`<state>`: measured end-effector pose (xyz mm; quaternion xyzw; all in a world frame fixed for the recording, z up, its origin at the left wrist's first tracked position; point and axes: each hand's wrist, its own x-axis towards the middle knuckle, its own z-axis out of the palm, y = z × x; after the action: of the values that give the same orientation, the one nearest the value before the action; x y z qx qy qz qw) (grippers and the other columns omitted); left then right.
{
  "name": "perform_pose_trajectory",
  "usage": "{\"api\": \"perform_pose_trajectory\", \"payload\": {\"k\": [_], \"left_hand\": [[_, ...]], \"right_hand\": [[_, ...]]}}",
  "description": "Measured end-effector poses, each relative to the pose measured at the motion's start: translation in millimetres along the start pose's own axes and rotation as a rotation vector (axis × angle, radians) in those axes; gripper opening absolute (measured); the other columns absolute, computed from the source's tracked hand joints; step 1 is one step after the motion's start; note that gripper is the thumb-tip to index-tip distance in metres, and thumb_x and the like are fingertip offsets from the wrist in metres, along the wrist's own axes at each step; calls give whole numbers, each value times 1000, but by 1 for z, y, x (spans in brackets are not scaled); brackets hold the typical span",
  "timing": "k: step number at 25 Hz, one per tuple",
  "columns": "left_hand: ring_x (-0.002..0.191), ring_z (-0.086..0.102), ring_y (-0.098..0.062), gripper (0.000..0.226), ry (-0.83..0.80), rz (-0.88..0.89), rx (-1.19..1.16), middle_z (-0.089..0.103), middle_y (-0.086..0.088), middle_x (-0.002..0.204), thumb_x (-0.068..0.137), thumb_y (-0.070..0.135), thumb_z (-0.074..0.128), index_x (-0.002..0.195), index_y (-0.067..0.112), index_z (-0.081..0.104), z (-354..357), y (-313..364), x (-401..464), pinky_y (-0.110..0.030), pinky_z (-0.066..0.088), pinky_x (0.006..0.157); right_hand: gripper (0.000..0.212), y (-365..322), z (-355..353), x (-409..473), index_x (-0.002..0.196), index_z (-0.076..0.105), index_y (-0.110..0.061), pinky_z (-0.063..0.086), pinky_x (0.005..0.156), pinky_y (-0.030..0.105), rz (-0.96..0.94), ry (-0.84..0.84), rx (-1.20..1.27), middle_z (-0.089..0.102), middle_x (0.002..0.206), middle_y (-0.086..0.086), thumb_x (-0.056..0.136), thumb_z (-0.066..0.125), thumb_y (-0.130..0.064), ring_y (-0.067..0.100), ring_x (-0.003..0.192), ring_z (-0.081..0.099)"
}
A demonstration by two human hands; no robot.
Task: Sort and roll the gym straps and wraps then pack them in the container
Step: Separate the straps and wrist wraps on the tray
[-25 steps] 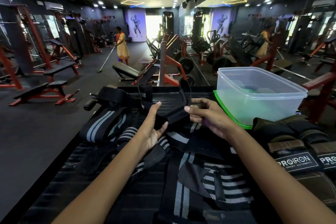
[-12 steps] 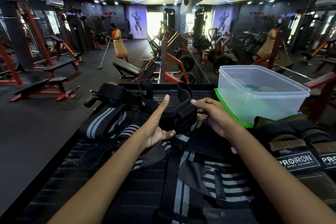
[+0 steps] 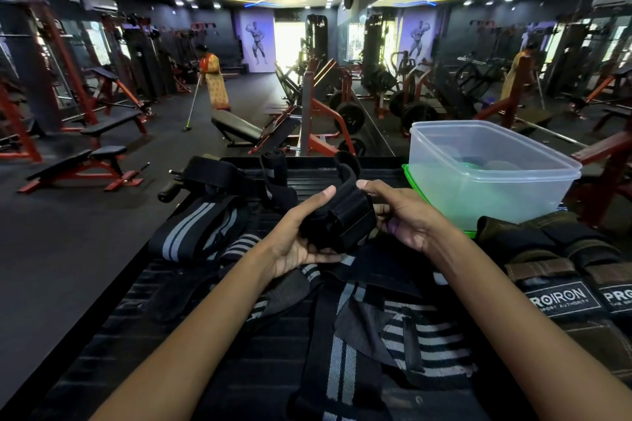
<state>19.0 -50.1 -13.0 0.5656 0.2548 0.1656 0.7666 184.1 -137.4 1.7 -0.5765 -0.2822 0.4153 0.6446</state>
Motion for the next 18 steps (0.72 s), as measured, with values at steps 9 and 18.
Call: {"api": "perform_pose_trajectory", "payload": {"k": [9,18], "left_hand": [[106,66,-33,82,153,88,-187,66,-11,122,60,58,77,127,14,56,2,0,6,-46,58,75],[96,70,-32,62,194,142,-186,68,-12,117,82,66,52,122,20,60,-6,3,4,-38,58,59]], "right_hand": [[27,9,7,0,78,55,-10,50,48,15,-74,76,236,65,62,4,70,76,3,7,47,59],[24,12,16,-9,94,63,-13,52,70,21,-402,2,-136,66,84,4,76,79,-15,11,78,65]]}}
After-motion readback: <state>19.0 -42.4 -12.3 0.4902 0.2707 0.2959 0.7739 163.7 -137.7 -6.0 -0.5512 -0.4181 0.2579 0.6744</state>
